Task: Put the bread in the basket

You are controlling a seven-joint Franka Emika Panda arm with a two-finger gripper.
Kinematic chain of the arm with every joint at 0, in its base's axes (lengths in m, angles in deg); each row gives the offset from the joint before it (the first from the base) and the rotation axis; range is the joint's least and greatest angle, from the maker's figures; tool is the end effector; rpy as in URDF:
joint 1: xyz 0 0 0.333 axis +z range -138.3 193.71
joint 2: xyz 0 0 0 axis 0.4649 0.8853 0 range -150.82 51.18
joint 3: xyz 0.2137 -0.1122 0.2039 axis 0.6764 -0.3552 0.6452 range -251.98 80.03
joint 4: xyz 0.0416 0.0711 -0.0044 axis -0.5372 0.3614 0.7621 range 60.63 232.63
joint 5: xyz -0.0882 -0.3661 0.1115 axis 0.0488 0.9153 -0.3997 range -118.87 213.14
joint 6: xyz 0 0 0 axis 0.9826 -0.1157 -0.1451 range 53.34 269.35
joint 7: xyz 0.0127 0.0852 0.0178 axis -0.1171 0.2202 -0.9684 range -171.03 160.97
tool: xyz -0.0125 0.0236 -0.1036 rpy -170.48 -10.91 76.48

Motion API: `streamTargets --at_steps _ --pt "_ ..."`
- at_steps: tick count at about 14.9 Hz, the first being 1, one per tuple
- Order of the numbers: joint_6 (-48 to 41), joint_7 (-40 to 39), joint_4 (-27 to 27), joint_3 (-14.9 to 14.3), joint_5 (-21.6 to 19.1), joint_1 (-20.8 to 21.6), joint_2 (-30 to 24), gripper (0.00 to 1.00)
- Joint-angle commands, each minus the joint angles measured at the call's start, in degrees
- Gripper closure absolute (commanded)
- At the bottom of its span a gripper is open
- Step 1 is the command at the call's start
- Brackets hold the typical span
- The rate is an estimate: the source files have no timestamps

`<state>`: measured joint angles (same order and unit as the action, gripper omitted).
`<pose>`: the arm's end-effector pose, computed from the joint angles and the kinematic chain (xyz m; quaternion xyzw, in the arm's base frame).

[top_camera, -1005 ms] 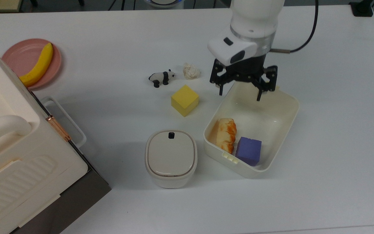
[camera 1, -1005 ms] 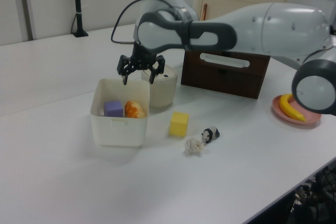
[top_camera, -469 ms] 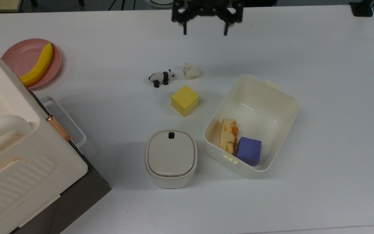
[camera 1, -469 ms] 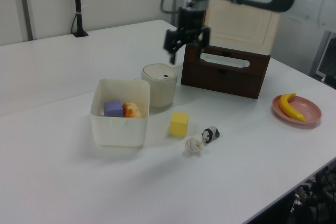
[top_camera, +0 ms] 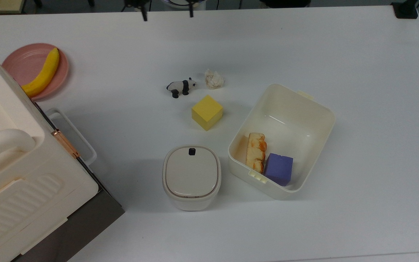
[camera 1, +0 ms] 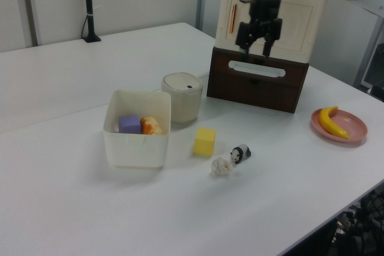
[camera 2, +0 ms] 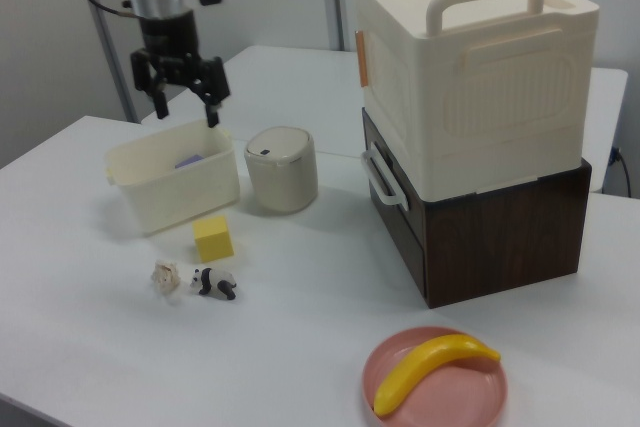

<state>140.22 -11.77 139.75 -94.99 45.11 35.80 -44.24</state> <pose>0.5771 -0.0005 0.6201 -0.9983 -0.0518 0.0233 0.0116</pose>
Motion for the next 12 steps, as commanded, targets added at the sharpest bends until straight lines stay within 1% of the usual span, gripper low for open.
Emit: streamTargets --at_steps 1,3,9,10,12 --pt "0.26 -3.72 2.49 0.41 -0.35 -1.5 -1.89 0.0" --pt "0.17 -3.72 2.49 -0.21 -0.61 -1.59 -2.41 0.0" --pt "1.22 -2.93 2.66 -0.39 -0.61 -1.5 -2.33 0.0" --pt "1.31 -2.4 3.19 -0.39 -0.61 -1.24 -2.41 0.0" --pt "1.4 1.62 3.37 -0.39 -0.61 -1.15 -2.59 0.0"
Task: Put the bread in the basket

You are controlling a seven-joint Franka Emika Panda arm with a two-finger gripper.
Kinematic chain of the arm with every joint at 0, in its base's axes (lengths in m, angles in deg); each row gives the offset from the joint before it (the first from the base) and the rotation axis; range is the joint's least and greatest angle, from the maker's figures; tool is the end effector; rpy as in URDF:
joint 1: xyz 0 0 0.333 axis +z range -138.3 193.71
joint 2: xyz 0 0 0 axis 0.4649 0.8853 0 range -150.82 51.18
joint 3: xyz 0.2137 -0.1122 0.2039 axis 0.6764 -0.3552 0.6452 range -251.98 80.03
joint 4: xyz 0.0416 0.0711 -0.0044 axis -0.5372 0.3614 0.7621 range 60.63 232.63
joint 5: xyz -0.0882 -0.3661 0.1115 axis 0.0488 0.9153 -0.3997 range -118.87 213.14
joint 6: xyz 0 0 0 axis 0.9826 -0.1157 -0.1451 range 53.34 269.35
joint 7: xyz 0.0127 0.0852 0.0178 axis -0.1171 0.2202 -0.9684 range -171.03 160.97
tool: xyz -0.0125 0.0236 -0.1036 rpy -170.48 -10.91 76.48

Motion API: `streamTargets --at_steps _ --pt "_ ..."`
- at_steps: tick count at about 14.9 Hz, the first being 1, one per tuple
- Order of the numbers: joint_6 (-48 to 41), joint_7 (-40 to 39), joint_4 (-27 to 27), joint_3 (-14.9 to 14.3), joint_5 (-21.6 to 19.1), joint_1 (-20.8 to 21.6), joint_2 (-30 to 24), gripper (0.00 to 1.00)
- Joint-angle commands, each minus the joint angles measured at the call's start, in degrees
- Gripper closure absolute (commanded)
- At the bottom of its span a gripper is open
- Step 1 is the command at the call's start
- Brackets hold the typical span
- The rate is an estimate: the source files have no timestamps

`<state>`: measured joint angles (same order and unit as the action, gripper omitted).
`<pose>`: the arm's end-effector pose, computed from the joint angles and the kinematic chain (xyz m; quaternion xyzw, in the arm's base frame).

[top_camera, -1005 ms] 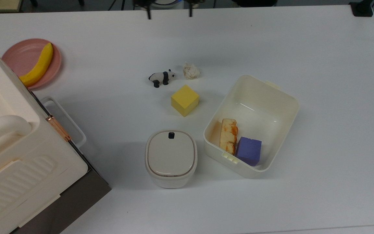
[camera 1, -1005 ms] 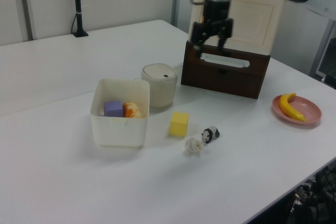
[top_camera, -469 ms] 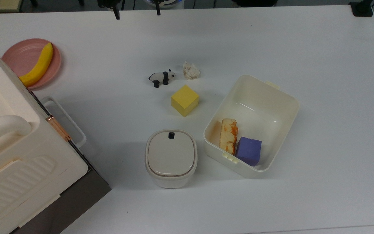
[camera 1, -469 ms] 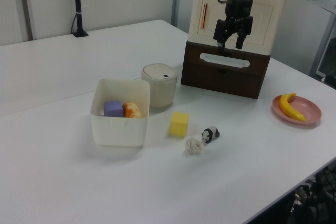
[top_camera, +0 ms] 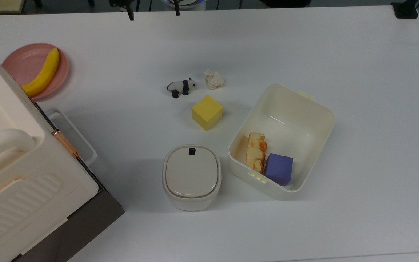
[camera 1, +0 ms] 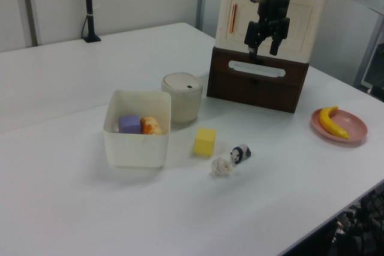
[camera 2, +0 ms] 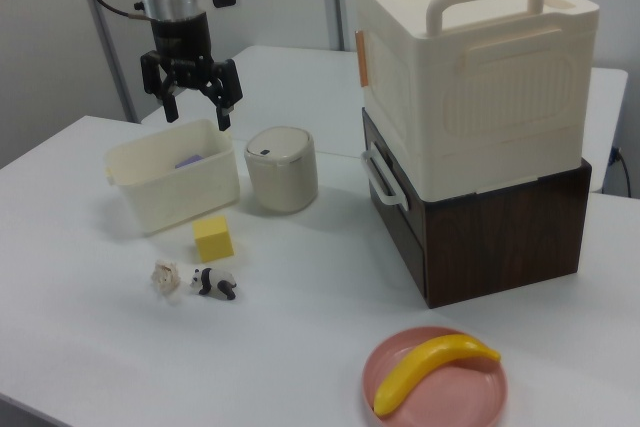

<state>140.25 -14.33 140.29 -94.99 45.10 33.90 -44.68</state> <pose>0.5745 -0.0199 0.6202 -0.9980 -0.0575 0.0234 0.0133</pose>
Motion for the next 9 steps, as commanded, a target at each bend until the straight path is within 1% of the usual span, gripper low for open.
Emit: streamTargets --at_steps 1,4,9 --pt "2.24 6.29 2.83 -0.38 -0.51 0.75 -2.23 0.0" --pt "6.02 10.87 3.44 -0.3 -0.16 0.66 -2.41 0.0" --pt "6.38 11.05 4.15 -0.3 -0.07 0.66 -3.02 0.0"
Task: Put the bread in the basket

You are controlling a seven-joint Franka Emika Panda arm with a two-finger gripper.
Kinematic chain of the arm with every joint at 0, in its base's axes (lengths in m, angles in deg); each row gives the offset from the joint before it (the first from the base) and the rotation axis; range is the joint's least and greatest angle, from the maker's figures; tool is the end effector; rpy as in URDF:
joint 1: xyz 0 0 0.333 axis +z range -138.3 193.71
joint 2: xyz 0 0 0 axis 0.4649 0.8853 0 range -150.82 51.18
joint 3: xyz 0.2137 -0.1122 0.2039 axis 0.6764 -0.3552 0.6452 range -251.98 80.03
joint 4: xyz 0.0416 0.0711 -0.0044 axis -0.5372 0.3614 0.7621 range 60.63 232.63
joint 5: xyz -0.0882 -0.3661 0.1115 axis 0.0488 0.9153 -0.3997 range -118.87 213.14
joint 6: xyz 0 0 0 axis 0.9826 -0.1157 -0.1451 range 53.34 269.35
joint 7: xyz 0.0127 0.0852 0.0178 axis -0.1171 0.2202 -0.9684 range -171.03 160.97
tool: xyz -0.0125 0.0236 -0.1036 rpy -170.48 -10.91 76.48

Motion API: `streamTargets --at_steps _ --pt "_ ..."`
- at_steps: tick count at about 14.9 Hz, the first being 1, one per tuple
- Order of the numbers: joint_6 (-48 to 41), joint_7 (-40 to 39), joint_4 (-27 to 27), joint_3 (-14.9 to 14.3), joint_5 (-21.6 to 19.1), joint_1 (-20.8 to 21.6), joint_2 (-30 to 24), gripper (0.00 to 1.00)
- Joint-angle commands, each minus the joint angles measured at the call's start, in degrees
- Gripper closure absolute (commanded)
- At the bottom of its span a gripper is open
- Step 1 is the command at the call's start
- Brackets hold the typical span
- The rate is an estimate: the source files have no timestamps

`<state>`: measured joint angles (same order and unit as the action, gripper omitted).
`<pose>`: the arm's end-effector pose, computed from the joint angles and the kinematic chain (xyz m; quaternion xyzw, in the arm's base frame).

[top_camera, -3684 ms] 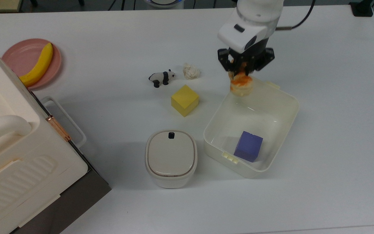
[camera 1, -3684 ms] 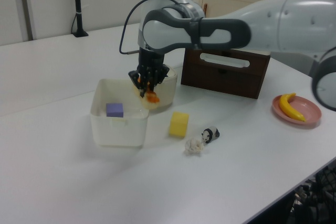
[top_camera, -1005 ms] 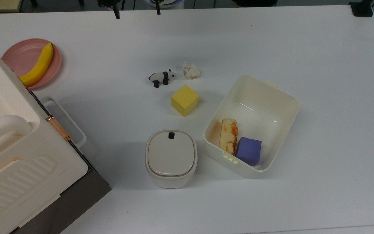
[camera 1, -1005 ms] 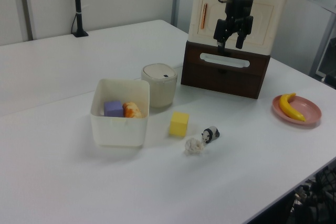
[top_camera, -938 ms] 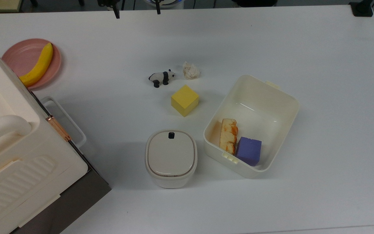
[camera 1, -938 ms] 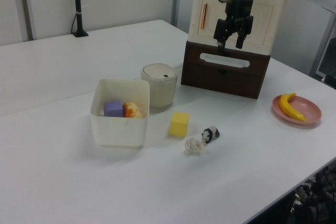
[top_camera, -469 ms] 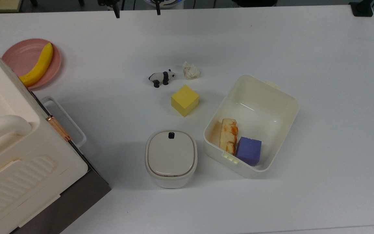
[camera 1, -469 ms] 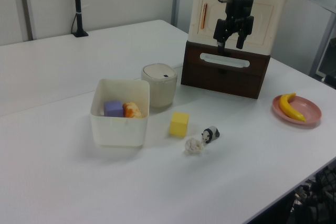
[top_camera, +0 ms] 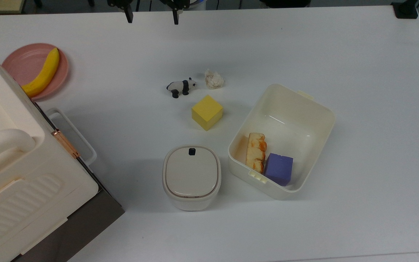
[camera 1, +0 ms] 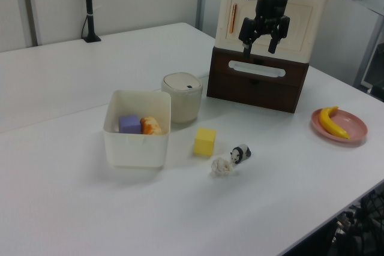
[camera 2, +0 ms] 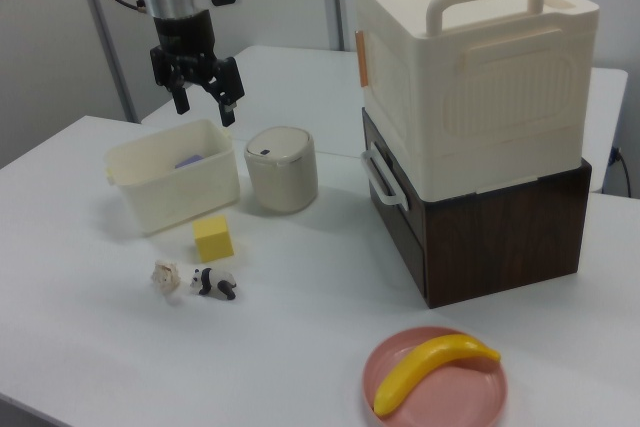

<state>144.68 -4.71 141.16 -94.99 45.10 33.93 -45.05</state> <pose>0.5807 -0.0204 0.6234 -0.9995 0.0267 -0.0098 0.0111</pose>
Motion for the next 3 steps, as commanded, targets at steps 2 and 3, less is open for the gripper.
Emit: streamTargets --at_steps 2,3 --pt "1.95 1.44 3.27 -0.3 -0.07 0.72 -2.66 0.0" --pt "1.95 1.44 3.36 -0.3 -0.07 0.72 -2.66 0.0"
